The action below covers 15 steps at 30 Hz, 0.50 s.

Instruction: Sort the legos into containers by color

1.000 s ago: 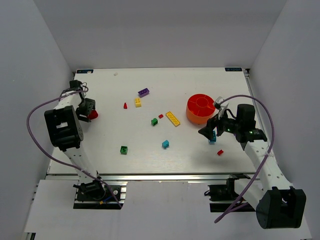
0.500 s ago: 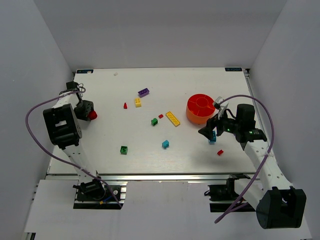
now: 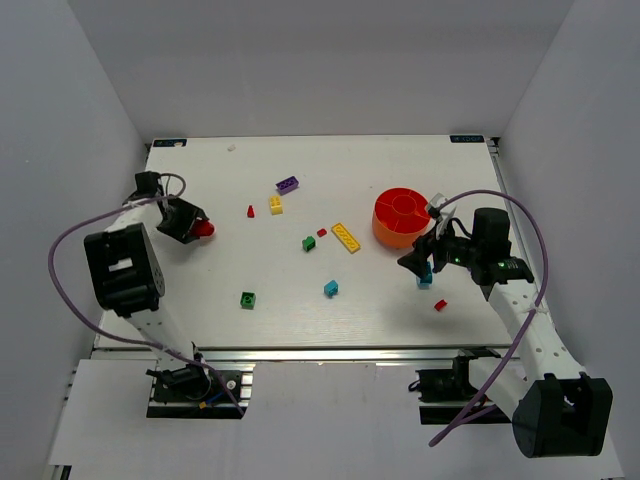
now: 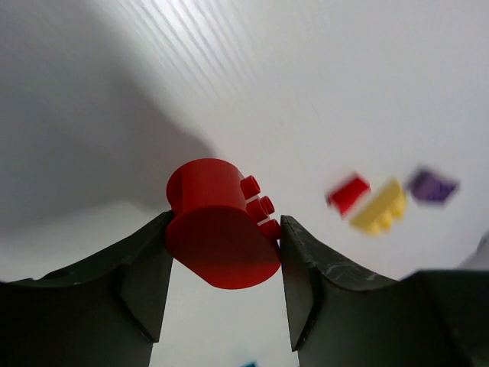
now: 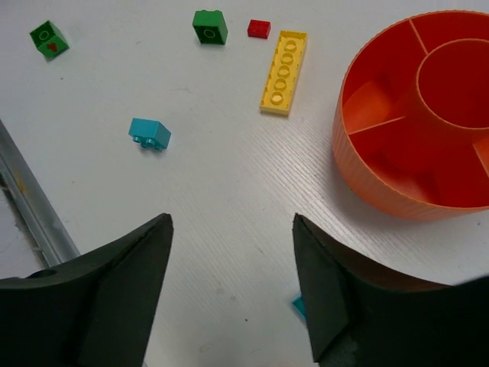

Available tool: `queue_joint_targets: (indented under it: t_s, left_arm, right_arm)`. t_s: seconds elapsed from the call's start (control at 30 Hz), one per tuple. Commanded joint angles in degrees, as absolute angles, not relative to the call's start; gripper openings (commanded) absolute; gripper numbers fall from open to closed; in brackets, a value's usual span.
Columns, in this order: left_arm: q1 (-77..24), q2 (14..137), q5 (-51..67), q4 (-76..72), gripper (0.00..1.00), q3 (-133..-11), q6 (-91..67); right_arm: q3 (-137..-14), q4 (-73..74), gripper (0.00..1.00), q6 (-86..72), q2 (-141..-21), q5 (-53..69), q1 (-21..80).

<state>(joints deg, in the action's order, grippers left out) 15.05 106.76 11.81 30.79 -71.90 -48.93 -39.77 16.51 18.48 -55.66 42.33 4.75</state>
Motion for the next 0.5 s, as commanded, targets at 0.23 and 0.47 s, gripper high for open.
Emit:
queue_joint_targets:
  t_s: [0.23, 0.47]
  left_arm:
    - [3.89, 78.5, 39.89, 4.84, 0.0, -56.69, -33.42]
    - [-7.01, 68.92, 53.96, -9.29, 0.0, -47.21, -26.38]
  right_arm:
    - [-40.78, 15.38, 0.32, 20.21, -56.86, 51.41, 5.1]
    - [-49.71, 16.87, 0.38, 12.84, -64.57, 60.98, 5.8]
